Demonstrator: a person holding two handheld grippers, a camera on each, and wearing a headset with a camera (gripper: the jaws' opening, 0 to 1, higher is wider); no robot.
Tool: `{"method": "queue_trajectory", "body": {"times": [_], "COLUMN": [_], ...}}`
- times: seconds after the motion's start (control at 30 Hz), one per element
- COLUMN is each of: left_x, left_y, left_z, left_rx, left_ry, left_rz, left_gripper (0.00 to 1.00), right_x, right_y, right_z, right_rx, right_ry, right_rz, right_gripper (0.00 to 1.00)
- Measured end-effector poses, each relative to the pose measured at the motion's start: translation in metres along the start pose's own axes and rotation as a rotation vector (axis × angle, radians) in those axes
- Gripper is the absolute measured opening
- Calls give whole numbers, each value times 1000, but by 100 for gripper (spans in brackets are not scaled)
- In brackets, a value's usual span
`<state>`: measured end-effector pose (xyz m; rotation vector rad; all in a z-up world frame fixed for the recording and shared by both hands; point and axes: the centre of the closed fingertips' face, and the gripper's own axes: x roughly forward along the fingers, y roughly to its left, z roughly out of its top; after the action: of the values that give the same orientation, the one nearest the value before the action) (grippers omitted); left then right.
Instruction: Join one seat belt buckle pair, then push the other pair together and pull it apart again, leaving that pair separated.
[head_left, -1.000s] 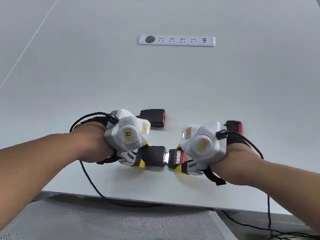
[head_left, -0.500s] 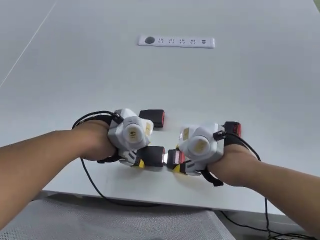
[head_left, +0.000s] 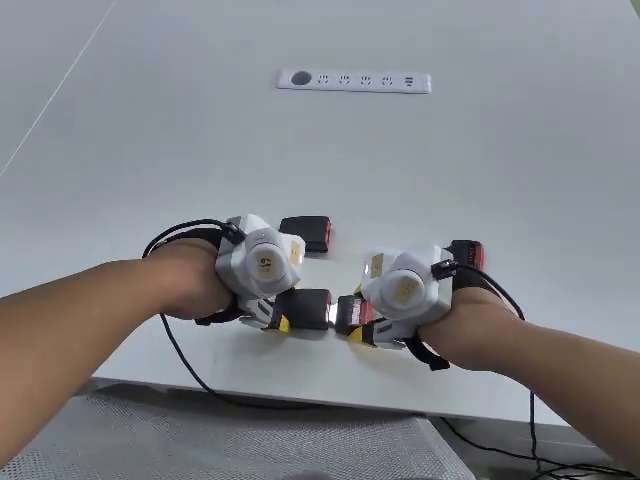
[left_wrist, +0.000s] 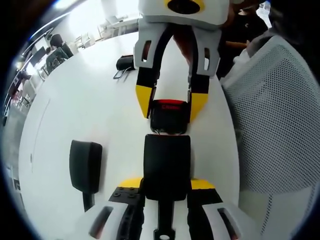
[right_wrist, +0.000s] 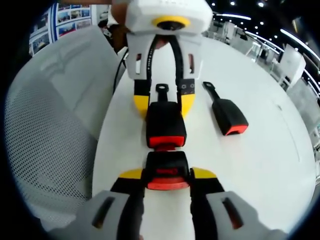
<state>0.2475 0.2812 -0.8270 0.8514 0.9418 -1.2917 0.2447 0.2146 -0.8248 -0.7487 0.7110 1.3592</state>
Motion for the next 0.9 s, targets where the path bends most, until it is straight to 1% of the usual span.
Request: {"method": "queue_trajectory", "body": {"times": [0.23,0.53,0.6,0.67,0.7,0.73,0.77,0.9], "left_x": [0,0,-1,-1,-1,-1,-1,-2], "left_y": [1,1,1,2,3,3,2,3], "left_z": [0,-1,-2,-2,-3,-3,-3,-4], "left_rx": [6,-10,-23,-65,-65,-67,-71,-86], "left_ry": [-13,-16,-17,-29,-31,-33,-37,-45], "left_rz": [-11,5,11,17,19,21,24,34], "left_gripper": [33,33,34,34,34,34,34,34], "right_x": [0,0,0,1,1,2,2,3], "right_y": [-1,0,-1,-2,-3,-2,-2,-2], "right_z": [0,1,1,2,4,3,3,2], "right_rx": [6,2,7,34,26,-12,-29,-36], "right_ry": [-10,-8,-11,2,8,32,38,37], "right_rz": [12,7,16,40,41,42,40,34], "right_gripper": [34,34,34,35,35,35,35,35]}}
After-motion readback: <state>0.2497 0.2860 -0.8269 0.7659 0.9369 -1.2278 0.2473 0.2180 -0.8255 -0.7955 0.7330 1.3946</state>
